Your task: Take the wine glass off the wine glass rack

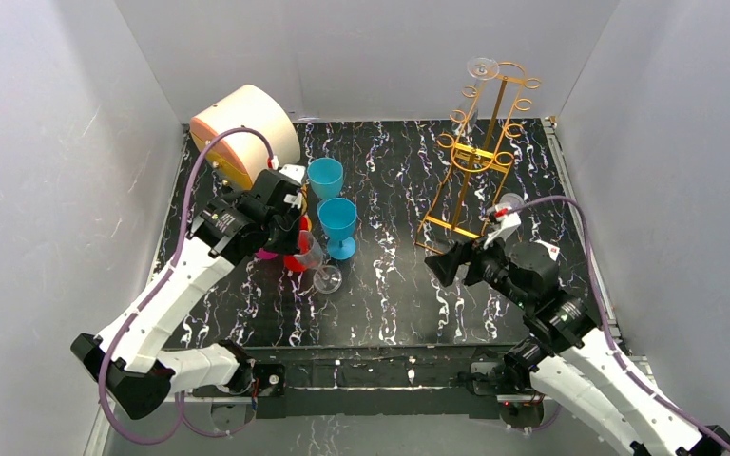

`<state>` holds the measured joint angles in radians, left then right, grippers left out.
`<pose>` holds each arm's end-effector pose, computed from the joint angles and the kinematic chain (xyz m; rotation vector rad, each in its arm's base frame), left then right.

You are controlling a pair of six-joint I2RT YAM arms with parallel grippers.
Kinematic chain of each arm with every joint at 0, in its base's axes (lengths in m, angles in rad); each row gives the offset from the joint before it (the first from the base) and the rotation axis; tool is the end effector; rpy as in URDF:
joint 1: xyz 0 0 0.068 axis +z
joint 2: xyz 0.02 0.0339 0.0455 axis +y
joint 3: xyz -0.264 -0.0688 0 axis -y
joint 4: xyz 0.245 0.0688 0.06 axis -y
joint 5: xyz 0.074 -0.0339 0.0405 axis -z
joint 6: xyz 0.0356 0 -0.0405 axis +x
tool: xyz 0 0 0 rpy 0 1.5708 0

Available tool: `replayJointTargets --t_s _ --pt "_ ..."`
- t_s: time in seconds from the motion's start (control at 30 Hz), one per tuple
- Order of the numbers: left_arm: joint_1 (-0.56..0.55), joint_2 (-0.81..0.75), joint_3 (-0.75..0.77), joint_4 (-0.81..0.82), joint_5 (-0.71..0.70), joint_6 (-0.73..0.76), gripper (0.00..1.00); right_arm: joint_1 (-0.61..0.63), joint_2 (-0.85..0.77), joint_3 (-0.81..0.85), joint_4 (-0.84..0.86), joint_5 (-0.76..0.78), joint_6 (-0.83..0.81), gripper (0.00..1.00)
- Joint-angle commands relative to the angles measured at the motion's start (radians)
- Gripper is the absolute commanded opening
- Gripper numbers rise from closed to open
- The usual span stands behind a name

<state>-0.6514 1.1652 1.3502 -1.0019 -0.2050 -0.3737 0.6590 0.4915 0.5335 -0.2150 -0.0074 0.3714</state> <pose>0.1794 -0.1277 0.3808 0.2332 2.3683 -0.2485 0.1085 0.0844 0.2895 -0.2643 1.7862 0.7535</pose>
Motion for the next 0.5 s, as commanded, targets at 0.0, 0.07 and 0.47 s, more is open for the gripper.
replayJointTargets --t_s 0.0,0.07,0.47 --pt "-0.005 -0.001 0.011 -0.054 -0.068 0.021 0.0 0.0 0.093 0.117 -0.139 0.079 0.313 0.99" --pt "-0.005 -0.002 0.0 -0.055 -0.079 0.021 0.0 -0.001 0.106 0.136 -0.134 0.05 0.364 0.99" --pt "-0.005 0.032 -0.029 -0.083 -0.13 0.008 0.0 0.0 -0.058 0.145 -0.262 0.287 0.534 0.99"
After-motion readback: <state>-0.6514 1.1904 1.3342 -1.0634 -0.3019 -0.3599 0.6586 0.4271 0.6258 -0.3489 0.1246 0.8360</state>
